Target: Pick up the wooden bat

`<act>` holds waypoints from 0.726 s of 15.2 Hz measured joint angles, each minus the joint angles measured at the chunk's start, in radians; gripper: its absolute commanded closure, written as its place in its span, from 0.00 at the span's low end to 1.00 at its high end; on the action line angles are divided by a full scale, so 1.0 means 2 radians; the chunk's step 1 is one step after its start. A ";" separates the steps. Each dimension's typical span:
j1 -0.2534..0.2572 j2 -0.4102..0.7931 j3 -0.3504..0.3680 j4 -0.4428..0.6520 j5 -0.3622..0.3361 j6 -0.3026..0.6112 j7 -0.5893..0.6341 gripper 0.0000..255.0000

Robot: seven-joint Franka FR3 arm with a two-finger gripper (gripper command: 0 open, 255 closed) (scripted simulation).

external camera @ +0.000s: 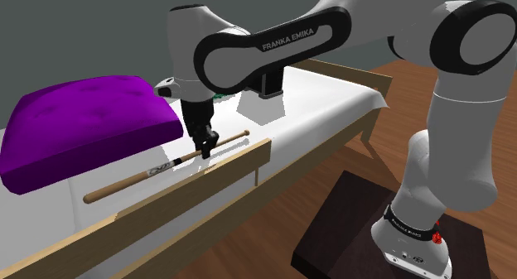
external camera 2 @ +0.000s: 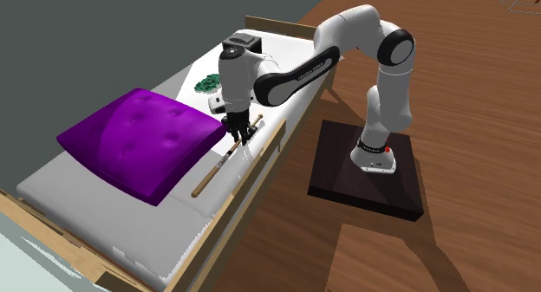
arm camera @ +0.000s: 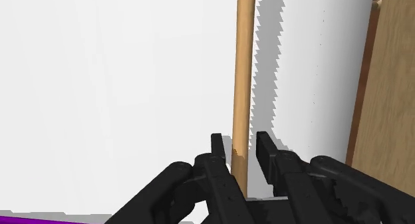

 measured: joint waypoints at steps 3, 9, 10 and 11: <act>-0.001 0.001 -0.001 0.001 0.000 0.005 -0.001 1.00; -0.002 0.002 -0.002 0.010 -0.001 -0.004 0.000 1.00; -0.002 0.001 -0.002 0.015 -0.001 -0.010 0.000 1.00; -0.001 0.000 -0.002 0.020 -0.001 -0.015 0.000 1.00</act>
